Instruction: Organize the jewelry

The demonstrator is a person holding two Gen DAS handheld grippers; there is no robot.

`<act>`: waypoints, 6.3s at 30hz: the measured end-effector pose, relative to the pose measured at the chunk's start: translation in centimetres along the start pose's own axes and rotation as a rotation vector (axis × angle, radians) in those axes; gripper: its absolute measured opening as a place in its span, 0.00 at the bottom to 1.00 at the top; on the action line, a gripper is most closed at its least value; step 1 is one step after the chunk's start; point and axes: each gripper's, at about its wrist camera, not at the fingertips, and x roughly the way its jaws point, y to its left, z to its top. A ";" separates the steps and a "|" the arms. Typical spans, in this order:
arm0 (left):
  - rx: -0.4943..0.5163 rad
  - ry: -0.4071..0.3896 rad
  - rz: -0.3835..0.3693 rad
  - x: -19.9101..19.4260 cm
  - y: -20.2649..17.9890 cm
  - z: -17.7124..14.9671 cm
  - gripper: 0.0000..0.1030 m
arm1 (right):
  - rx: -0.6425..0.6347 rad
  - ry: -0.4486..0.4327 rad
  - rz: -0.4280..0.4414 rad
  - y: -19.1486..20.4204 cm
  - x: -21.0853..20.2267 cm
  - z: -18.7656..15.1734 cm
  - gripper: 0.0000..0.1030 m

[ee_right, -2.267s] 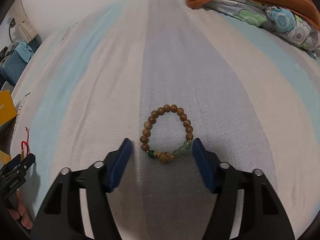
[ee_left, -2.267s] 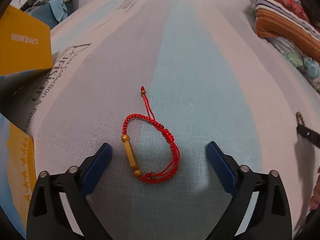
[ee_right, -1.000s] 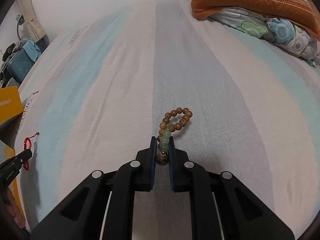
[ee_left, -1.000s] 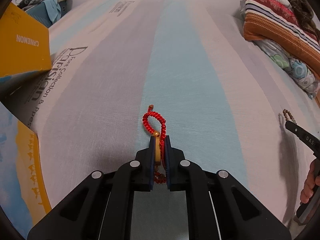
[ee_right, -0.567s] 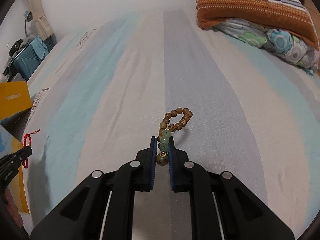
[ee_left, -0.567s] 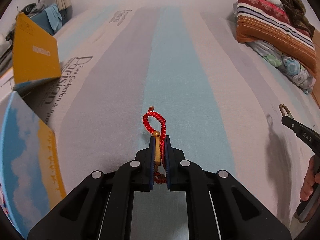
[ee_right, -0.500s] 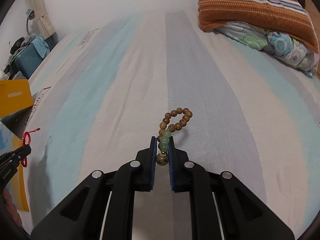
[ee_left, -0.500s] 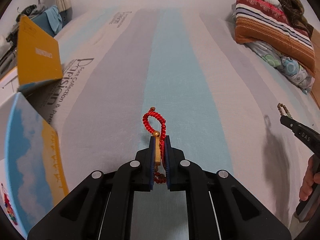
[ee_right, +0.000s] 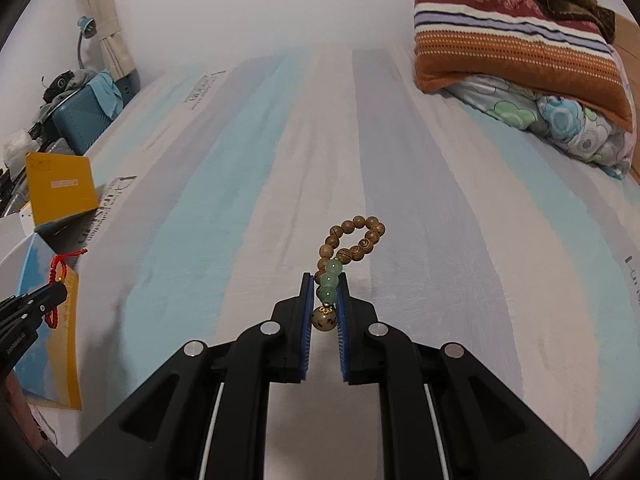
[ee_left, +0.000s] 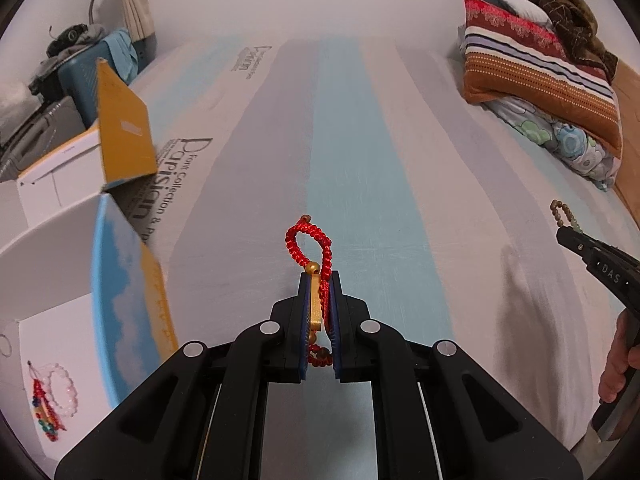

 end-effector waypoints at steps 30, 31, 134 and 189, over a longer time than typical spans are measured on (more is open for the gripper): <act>-0.081 -0.100 0.041 -11.2 7.4 -2.9 0.08 | -0.165 -0.087 0.161 17.3 -10.0 -3.6 0.10; -0.089 -0.106 0.048 -11.7 8.3 -3.2 0.08 | -0.177 -0.091 0.171 18.6 -10.4 -3.7 0.10; -0.323 -0.188 0.269 -22.1 25.3 -18.3 0.95 | -0.324 -0.166 0.248 36.8 -17.3 -13.9 0.93; -0.296 -0.217 0.293 -23.3 24.5 -21.5 0.94 | -0.314 -0.153 0.229 35.4 -18.2 -17.4 0.93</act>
